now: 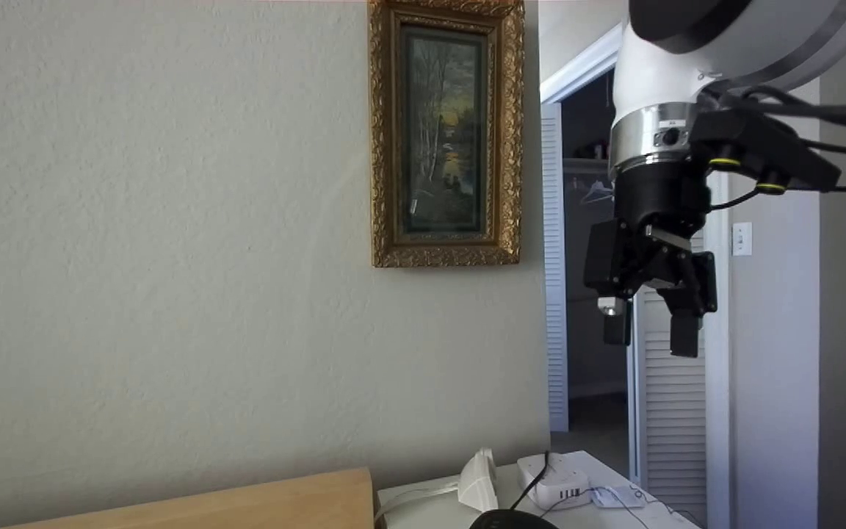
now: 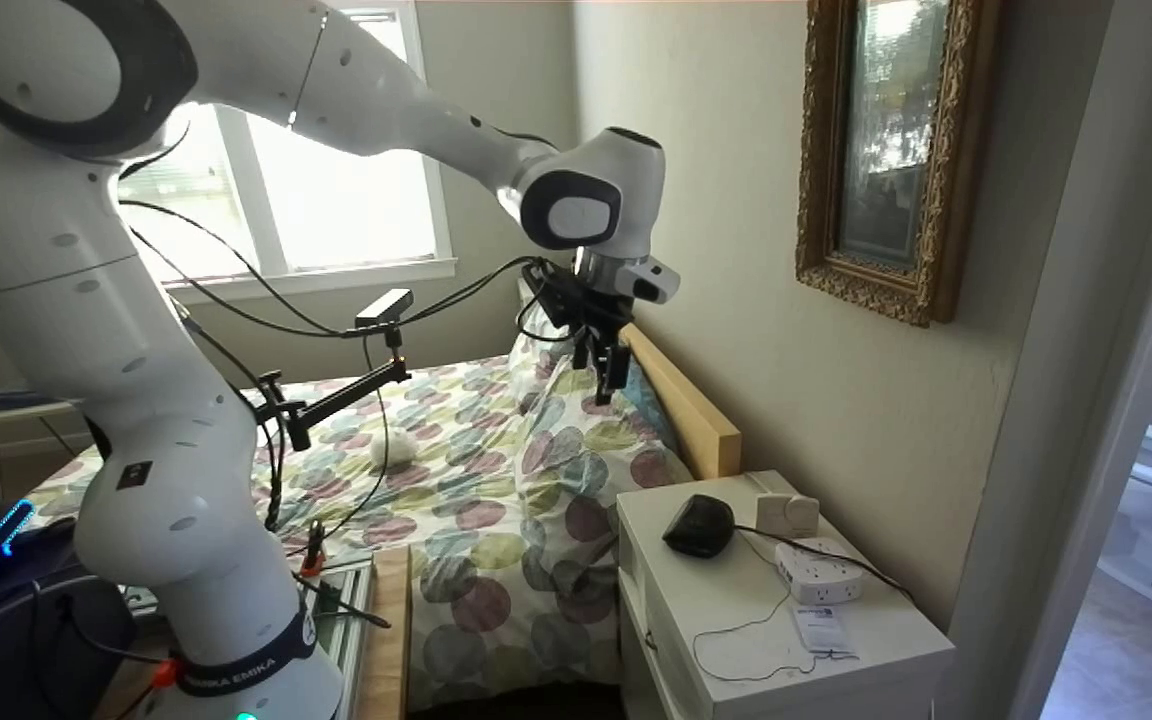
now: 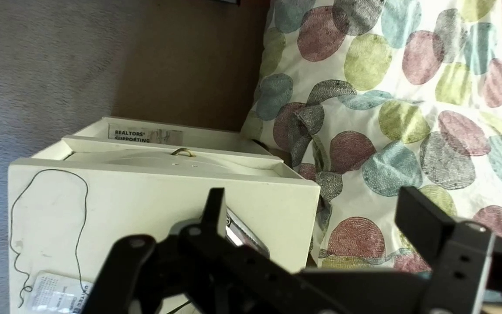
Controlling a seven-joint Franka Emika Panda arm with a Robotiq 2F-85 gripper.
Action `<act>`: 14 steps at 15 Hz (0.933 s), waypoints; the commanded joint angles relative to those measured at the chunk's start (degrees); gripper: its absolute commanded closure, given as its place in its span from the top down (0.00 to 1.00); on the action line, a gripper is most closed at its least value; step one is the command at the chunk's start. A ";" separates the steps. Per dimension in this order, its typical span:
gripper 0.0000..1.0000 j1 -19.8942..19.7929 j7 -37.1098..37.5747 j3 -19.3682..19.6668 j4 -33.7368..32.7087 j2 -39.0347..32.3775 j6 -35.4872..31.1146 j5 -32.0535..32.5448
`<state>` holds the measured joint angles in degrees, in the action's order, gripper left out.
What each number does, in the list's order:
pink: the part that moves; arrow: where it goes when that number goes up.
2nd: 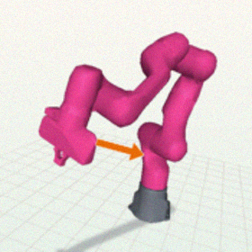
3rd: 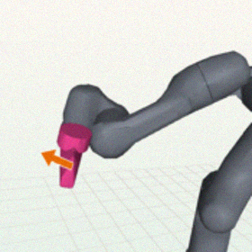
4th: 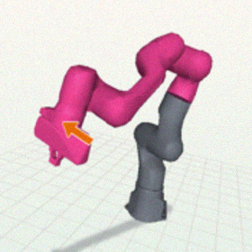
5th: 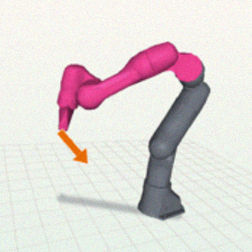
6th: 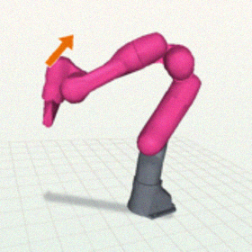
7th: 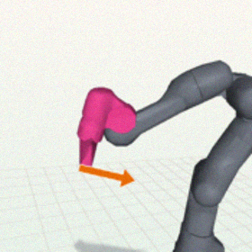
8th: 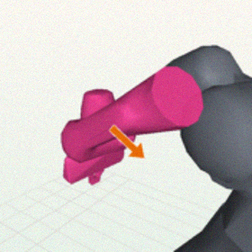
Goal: Press down on the white device on the left side of the nightstand.
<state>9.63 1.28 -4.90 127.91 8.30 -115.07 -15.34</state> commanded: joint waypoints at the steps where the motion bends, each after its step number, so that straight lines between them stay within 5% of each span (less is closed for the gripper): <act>1: 1.00 -0.70 4.74 -2.17 -2.68 -6.78 -6.81 3.86; 6: 1.00 -0.25 13.83 -2.09 -8.59 -16.98 -13.78 12.07; 14: 1.00 2.70 27.28 1.00 -21.96 -31.98 -13.75 19.89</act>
<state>10.50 24.29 -5.46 112.25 -17.84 -129.00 2.29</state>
